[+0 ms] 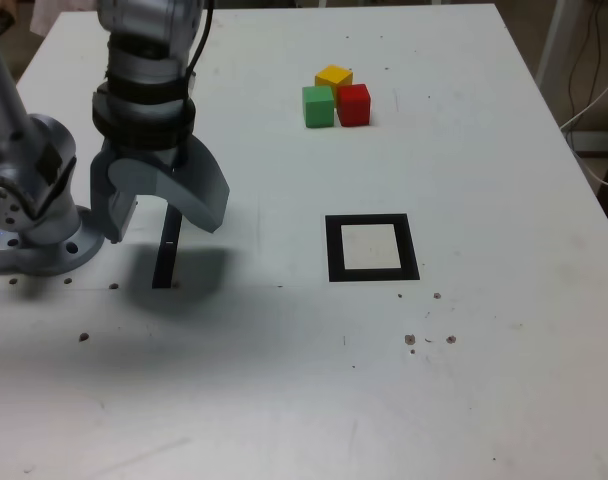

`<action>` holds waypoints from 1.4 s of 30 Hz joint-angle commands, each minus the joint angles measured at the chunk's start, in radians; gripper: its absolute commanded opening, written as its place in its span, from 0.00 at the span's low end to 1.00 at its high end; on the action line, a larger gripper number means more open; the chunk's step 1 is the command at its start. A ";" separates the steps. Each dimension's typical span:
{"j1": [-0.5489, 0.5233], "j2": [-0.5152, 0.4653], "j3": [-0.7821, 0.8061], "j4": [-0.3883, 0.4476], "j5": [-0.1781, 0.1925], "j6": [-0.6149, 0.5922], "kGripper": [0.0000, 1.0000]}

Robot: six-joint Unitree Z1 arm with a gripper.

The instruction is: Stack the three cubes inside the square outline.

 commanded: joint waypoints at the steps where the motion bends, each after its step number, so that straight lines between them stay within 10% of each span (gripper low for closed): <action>1: 0.000 -0.001 -0.002 0.002 0.000 -0.002 1.00; 42: 0.042 0.089 -0.184 0.112 0.061 0.046 1.00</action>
